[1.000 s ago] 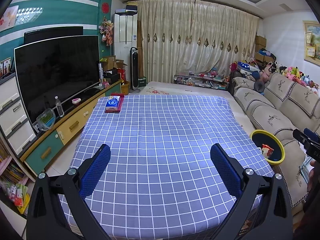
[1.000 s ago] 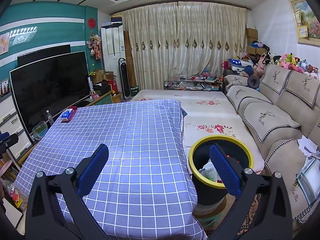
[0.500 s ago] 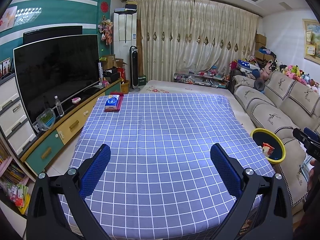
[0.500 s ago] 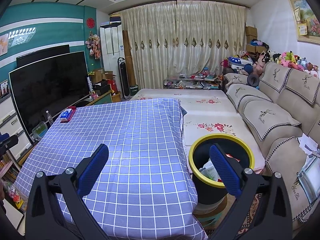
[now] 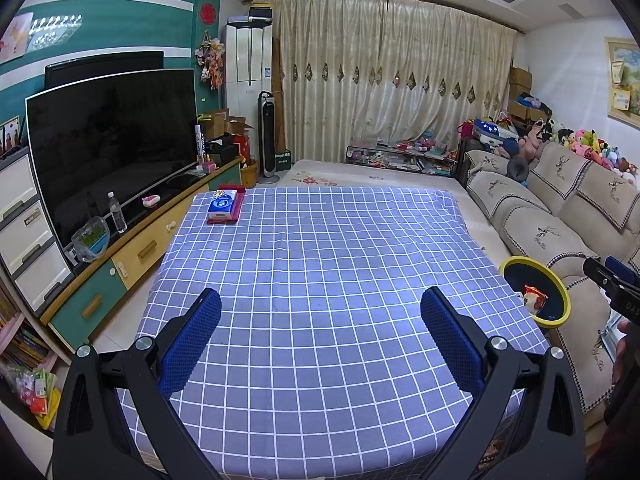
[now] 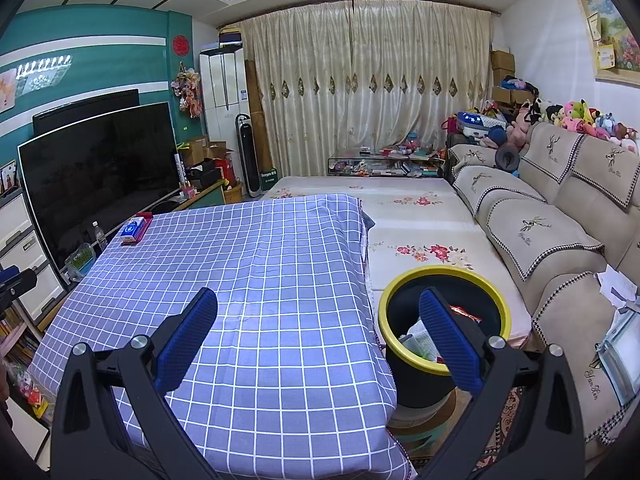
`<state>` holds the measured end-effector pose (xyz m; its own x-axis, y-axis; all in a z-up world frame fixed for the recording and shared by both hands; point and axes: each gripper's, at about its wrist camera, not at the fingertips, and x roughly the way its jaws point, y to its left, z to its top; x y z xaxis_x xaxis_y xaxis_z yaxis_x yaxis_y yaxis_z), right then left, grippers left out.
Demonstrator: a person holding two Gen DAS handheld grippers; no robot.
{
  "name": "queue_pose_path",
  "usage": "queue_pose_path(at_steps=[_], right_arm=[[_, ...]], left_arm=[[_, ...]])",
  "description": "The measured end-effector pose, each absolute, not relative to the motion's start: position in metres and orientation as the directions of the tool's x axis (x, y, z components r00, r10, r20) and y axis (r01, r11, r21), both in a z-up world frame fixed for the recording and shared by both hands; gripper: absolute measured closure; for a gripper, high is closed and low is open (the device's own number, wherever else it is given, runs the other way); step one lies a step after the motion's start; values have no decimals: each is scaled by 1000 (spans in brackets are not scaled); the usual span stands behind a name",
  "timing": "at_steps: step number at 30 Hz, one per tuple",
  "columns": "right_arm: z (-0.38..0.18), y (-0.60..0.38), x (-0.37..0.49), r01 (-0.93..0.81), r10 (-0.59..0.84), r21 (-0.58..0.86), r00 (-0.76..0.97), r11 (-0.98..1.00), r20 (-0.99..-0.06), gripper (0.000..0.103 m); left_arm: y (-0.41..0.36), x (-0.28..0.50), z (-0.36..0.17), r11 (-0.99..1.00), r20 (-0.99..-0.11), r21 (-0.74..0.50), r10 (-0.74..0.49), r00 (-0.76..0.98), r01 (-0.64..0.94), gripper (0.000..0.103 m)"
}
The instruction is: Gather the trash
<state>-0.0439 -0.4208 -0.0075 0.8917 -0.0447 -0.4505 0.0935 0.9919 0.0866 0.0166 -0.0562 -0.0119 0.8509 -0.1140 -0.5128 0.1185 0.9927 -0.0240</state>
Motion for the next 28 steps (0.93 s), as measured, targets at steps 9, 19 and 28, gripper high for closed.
queue_pose_path(at_steps=[9,19,28], right_arm=[[-9,-421,-43,94,-44,88,891,992,-453,7],[-15,-419,-33,81,-28,92,883,992,-468,7],[-20,-403,46,-6,46,77,840,997,-541,7]], left_arm=[[-57,19,-14,992,-522,-34,-119,845,119,5],[-58,35,-11,986,-502,-52,-165,849,162,5],[-46,153,-41,992,-594,1,-101,798,126,5]])
